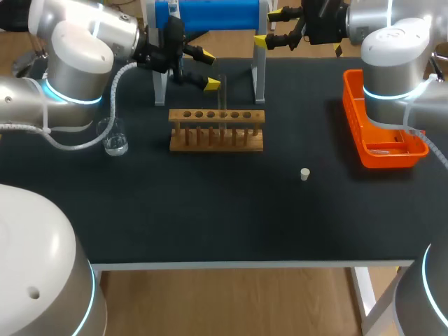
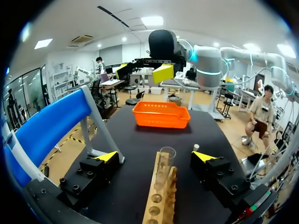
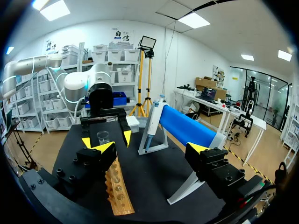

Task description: Invert the test tube, pick up the pipette, mount the tip to pipette, aspirate from beaker and dispense into the tube, eject the tip, return the pipette, and cap with the stopper.

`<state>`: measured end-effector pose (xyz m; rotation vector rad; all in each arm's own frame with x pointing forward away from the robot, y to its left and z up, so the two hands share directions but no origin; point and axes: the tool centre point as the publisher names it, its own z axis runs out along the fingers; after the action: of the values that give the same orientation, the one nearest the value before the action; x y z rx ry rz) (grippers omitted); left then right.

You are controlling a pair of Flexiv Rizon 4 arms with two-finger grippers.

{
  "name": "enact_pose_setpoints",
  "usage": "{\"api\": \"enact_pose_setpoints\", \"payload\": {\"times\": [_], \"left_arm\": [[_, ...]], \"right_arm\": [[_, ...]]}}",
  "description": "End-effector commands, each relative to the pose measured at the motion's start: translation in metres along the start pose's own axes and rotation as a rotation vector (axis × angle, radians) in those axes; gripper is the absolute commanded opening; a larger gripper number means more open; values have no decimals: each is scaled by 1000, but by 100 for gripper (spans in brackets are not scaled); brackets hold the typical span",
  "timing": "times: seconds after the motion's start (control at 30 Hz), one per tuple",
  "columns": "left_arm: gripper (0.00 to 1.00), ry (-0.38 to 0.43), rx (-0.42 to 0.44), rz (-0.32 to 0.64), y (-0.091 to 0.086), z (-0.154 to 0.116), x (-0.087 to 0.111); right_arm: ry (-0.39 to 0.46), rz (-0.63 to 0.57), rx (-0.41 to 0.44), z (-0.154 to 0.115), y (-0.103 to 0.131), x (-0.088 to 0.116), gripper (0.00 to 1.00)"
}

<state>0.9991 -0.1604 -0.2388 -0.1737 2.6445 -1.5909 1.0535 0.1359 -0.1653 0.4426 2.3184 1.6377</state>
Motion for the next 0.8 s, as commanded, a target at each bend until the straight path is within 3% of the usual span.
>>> {"api": "enact_pose_setpoints", "payload": {"times": [0.03, 0.8], "left_arm": [[100, -4, -3, -2, 6, 3, 4], [100, -9, -22, 3, 8, 6, 7]], "right_arm": [[3, 0, 3, -1, 0, -1, 100], [3, 0, 3, -1, 0, -1, 100]]}}
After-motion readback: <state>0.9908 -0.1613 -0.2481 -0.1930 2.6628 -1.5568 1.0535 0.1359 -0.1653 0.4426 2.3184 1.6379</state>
